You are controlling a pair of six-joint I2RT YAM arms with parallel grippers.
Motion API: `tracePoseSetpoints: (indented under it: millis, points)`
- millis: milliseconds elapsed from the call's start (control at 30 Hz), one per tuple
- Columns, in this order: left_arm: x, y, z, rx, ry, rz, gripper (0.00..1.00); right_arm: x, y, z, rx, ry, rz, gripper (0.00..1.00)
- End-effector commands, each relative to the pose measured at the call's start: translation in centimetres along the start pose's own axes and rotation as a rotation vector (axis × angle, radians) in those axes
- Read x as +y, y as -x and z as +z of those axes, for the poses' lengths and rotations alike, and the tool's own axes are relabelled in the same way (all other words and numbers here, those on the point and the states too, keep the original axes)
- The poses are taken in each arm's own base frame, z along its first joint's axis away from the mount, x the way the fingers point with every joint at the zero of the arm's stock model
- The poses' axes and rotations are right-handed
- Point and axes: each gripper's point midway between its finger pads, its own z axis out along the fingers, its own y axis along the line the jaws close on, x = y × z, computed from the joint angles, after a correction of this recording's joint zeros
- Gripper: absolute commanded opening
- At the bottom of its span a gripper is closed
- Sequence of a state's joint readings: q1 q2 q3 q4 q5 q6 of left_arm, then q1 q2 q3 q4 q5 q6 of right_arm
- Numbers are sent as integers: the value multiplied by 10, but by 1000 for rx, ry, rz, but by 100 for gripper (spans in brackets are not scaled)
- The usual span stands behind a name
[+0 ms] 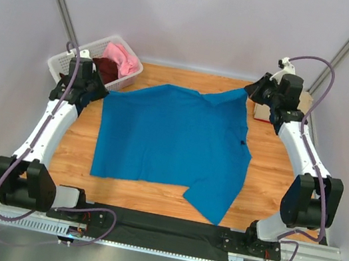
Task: Fold and stack the t-shirts
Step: Flatten the tshirt out
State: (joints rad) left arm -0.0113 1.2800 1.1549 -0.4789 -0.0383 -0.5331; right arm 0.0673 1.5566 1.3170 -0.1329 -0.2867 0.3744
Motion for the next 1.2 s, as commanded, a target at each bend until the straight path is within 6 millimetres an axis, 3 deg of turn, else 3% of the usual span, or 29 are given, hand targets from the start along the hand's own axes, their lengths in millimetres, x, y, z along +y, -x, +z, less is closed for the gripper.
tracePoseSetpoints:
  millis: [0, 100, 200, 267, 300, 367, 400, 433, 467, 500, 533, 567, 600, 633, 667, 700, 767, 800, 900, 933, 967, 1033, 1100, 1133, 1167]
  points:
    - [-17, 25, 10, -70, -68, 29, 0, 10, 26, 12, -80, 79, -66, 0]
    - [-11, 14, 23, -19, -40, 35, 0, 2, 22, 17, -48, 36, -49, 0]
    - [-8, 5, 27, 18, -32, 45, 0, -19, 23, 10, -36, -98, -10, 0]
    - [2, 10, 23, 16, -8, 32, 0, -23, 41, -3, -68, -144, 9, 0]
    - [2, 13, 21, 10, -8, 35, 0, -24, 39, -9, -42, -163, 25, 0]
    - [6, 18, 10, -7, 19, 33, 0, -16, 62, -28, -76, -185, 23, 0]
    - [5, 26, 3, -26, 25, 27, 0, -16, 58, -39, -41, -210, 31, 0]
    - [5, 29, -4, -34, 24, 28, 0, -10, 65, -49, -51, -213, 23, 0]
    - [1, 36, -21, -60, 11, 30, 0, 3, 84, -71, -97, -206, 16, 0]
    - [-3, 44, -32, -88, -6, 28, 0, 7, 84, -86, -85, -220, 19, 0]
    - [-10, 57, -56, -145, -39, 22, 0, 12, 90, -98, -99, -224, 24, 0]
    - [-13, 60, -71, -164, -53, 21, 0, 27, 107, -117, -138, -205, 16, 0]
    - [-19, 73, -91, -212, -72, 16, 0, 37, 107, -140, -133, -199, 16, 0]
    - [-23, 84, -121, -278, -101, 11, 0, 47, 112, -156, -147, -180, 10, 0]
    - [-22, 86, -137, -301, -102, 8, 0, 56, 118, -172, -165, -168, 8, 0]
    - [-26, 96, -160, -352, -122, 4, 0, 71, 125, -204, -203, -151, 6, 0]
    - [-25, 101, -207, -438, -148, -4, 0, 85, 131, -236, -255, -128, 10, 0]
    - [-28, 108, -230, -488, -167, -6, 0, 99, 135, -267, -309, -97, 3, 0]
    - [-25, 110, -294, -593, -200, -14, 0, 121, 134, -315, -372, -43, 0, 0]
    - [-21, 104, -313, -611, -209, -14, 0, 136, 136, -347, -429, 0, -12, 0]
    - [-24, 107, -339, -657, -236, -13, 0, 141, 132, -362, -438, 8, -11, 0]
    - [-22, 99, -366, -675, -257, -12, 0, 162, 136, -411, -527, 61, -19, 0]
    - [-26, 99, -401, -717, -308, -20, 0, 172, 132, -439, -560, 90, -9, 0]
    - [-27, 94, -403, -694, -316, -20, 0, 181, 135, -463, -616, 112, -16, 0]
    - [-32, 93, -419, -710, -354, -12, 0, 184, 133, -478, -647, 123, -9, 0]
